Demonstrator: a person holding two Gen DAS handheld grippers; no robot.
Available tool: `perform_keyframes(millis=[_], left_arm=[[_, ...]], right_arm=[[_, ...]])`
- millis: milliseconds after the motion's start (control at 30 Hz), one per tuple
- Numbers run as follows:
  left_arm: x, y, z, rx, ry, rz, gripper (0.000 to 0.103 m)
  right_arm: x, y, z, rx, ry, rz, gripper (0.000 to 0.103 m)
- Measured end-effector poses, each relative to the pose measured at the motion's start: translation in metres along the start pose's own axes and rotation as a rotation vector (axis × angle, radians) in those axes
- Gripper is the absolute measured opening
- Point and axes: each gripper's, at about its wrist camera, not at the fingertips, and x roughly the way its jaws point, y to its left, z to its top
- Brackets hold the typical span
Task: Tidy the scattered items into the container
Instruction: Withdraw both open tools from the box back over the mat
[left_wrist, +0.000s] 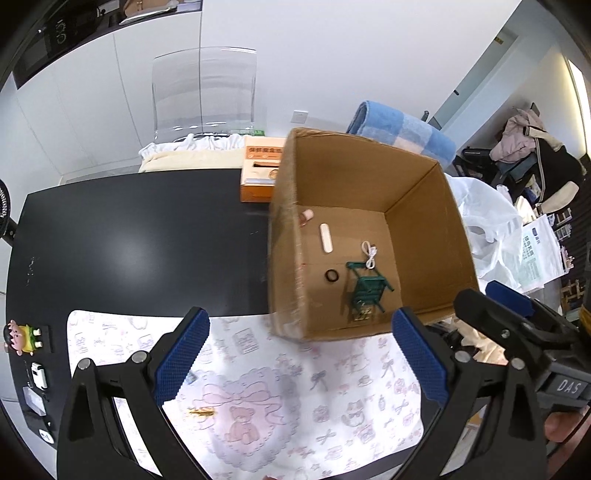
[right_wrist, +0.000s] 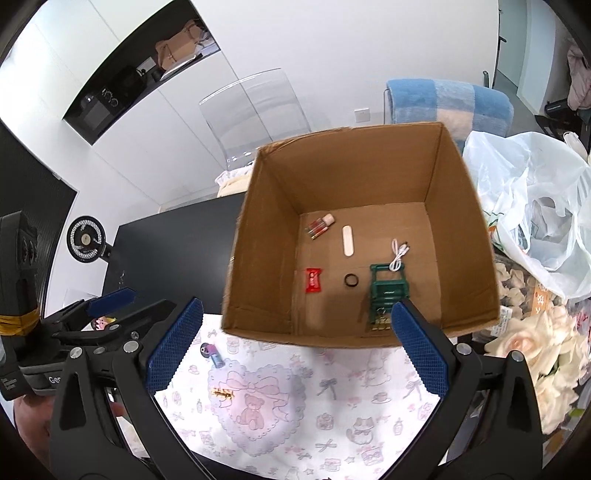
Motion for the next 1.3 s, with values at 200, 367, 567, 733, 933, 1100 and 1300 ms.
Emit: perform_keyframes(millis=[200,367,567,733,933,1100,1300], left_arm=[[-0.015,0.04,-0.016,-0.009,0.005,0.004,0.099],[-0.029,0.071,-0.029,-0.021,0.009,0.0,0.099],[-0.04,0.104,-0.045,-0.029,0.017,0.003,0.099],[-0.044,0.128,-0.057,-0.035,0.032,-0.007,0.099],[-0.045,0.147,-0.069,-0.014,0.055,-0.007,0.099],[-0.041,0.16,-0.079,0.009,0.075,-0.012,0.099],[-0.034,0.173,-0.092,0.067,0.076,-0.015,0.099]], right_arm=[[0.001,0.035,-0.011,-0.03,0.013,-0.018,0.103],[0.0,0.065,-0.018,-0.048,0.018,-0.029,0.103],[0.0,0.096,-0.027,-0.065,0.023,-0.039,0.103],[0.003,0.117,-0.038,-0.069,0.035,-0.055,0.103],[0.009,0.133,-0.052,-0.062,0.05,-0.068,0.103],[0.018,0.142,-0.065,-0.044,0.065,-0.078,0.103],[0.033,0.148,-0.08,-0.027,0.088,-0.101,0.103]])
